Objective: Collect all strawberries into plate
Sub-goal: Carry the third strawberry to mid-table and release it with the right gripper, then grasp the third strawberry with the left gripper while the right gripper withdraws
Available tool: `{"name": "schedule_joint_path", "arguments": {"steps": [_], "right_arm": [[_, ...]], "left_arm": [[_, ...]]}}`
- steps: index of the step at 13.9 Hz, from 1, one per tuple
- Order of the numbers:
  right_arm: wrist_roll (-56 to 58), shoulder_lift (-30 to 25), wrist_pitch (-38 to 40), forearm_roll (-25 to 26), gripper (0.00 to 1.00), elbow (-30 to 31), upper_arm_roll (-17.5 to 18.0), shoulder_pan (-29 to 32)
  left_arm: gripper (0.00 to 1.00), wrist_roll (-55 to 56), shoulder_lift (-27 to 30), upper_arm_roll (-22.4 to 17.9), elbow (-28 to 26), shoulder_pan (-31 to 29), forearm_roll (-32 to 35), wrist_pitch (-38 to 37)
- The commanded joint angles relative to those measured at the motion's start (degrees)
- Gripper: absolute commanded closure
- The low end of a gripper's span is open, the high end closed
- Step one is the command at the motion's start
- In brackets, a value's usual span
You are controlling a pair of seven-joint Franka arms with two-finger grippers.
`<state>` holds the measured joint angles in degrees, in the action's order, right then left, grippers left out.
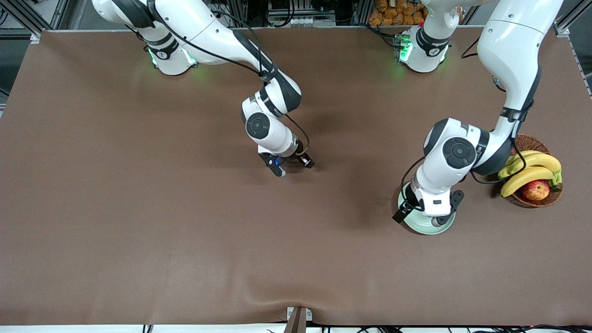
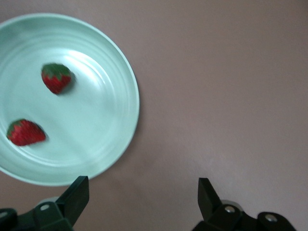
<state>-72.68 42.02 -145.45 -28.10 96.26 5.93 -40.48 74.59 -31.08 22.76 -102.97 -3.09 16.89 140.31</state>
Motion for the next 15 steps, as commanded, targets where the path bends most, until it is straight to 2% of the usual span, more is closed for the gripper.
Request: {"name": "schedule_joint_path", "arguments": {"steps": [1, 3, 6, 10, 15], "right_arm": [[-0.89, -1.23, 8.83, -0.29, 0.0, -4.04, -2.58, 0.32], [-0.71, -2.63, 15.94, -0.29, 0.0, -6.78, -5.04, 0.67], [0.43, -7.99, 26.94, -0.29, 0.0, -7.4, -8.39, 3.47], [8.5, -12.04, 37.93, -0.29, 0.0, -7.4, -8.39, 10.85], [21.76, -16.08, 48.31, 0.41, 0.0, -7.49, -8.65, 19.73]], "left_arm": [[0.0, 1.78, 1.02, 0.71, -0.65, 2.11, 1.04, -1.35], [0.0, 1.87, 0.58, 0.62, -0.65, 4.74, 0.96, -1.44], [0.0, 5.62, -1.52, 0.62, 0.05, 10.36, 0.95, -1.44], [0.0, 7.41, -2.49, 0.62, 0.84, 17.21, 0.87, -1.44], [0.0, 6.62, -8.46, 0.36, 7.07, 26.19, 1.48, -1.44]]}}
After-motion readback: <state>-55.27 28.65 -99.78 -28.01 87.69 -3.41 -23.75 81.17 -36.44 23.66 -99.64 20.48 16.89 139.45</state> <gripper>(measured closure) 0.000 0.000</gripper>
